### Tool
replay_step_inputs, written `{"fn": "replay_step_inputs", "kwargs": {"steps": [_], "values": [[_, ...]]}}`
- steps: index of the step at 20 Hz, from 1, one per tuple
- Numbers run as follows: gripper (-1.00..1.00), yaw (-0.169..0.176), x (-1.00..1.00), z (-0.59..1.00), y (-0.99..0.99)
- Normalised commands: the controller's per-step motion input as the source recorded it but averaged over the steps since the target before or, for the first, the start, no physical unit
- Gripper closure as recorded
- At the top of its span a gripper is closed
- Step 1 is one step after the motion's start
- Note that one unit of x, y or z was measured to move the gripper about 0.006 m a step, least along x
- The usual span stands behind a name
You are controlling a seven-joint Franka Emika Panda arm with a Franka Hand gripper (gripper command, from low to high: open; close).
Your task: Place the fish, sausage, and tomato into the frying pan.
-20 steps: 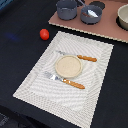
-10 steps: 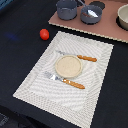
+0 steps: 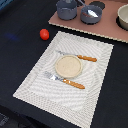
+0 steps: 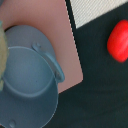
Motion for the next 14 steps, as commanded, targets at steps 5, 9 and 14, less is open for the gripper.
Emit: {"fn": "replay_step_inputs", "kwargs": {"steps": [5, 9, 14], "values": [[-1.00, -0.130, -0.68, -0.29, -0.48], [-1.00, -0.111, -0.67, -0.39, -0.53], [-1.00, -0.098, -0.65, -0.45, -0.55]]}}
